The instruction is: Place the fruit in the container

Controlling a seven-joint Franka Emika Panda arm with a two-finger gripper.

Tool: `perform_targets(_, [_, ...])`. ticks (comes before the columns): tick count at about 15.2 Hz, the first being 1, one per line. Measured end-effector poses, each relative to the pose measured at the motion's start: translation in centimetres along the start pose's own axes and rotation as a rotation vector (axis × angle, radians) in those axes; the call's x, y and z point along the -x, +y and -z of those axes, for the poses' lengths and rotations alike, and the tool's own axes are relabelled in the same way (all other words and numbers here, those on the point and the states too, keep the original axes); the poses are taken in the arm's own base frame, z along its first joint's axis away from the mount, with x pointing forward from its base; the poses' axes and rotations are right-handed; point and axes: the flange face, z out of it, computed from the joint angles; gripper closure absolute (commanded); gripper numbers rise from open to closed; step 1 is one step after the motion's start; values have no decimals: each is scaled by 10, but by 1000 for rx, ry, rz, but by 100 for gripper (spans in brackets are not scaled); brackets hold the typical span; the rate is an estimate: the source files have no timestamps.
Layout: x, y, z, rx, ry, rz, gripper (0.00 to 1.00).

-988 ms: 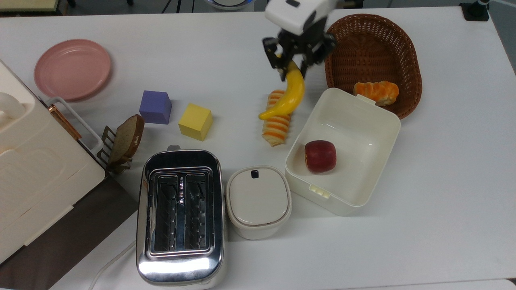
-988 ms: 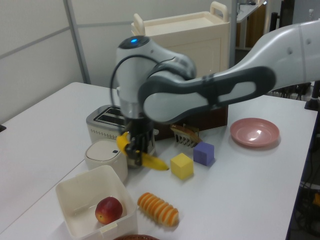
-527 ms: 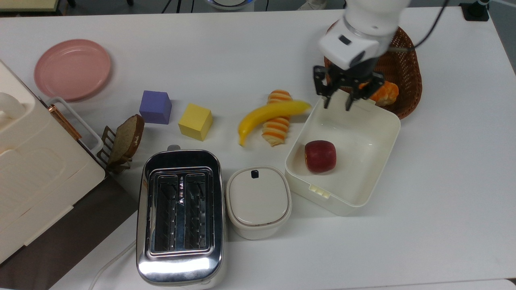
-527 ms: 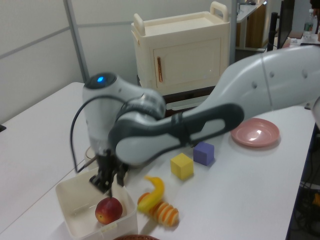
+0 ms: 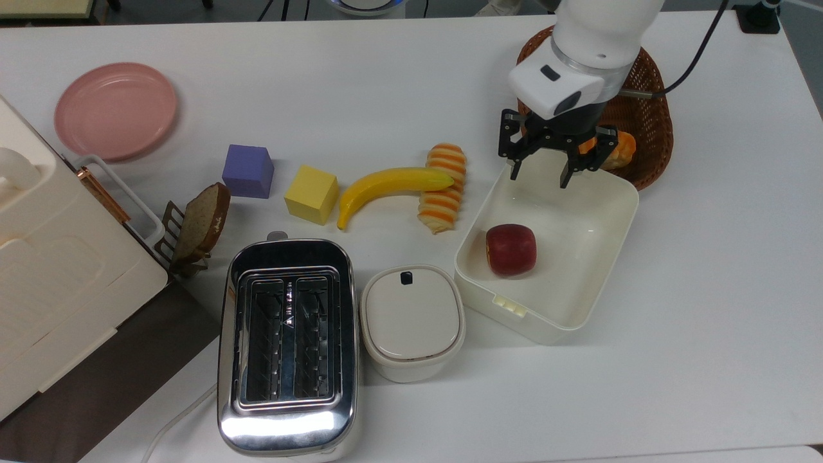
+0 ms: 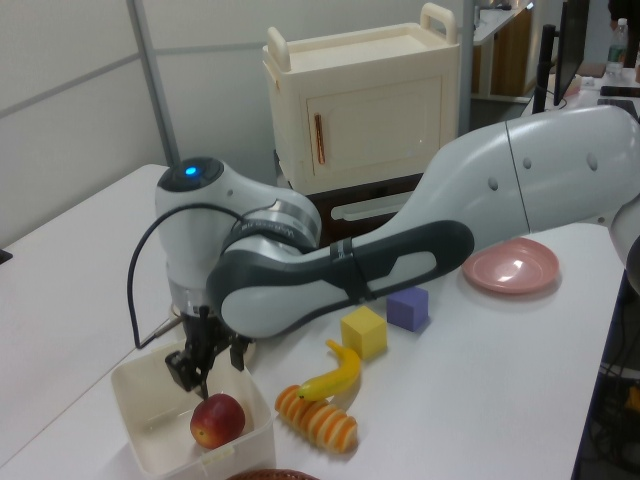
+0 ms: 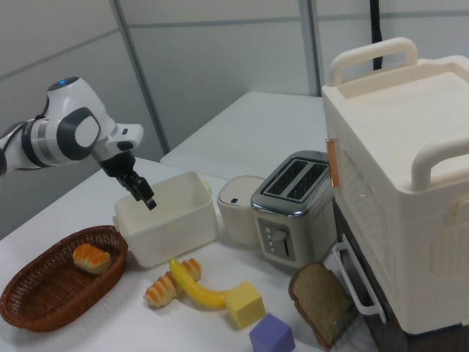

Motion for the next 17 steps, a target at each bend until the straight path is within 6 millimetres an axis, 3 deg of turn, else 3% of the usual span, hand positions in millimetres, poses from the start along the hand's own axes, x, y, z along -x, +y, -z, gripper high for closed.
perform_targets(2, [-7,12,16,-10,18,-12,30])
perform_targets(4, [-11,37,33,4,-15,-16,27])
perform_targets(5, [-13,56,40,14,-51,-20,24])
perform_targets(6, [-15,79,48,24,-93,-26,14])
perform_targets(7, [-17,113,54,39,-154,-42,9])
perform_targets(8, [-19,133,54,49,-188,-52,8])
perform_targets(10, [-20,176,29,55,-270,48,8])
perform_targets(12, [-15,195,4,31,-331,234,7])
perform_targets(17, [1,210,-38,-1,-439,785,5])
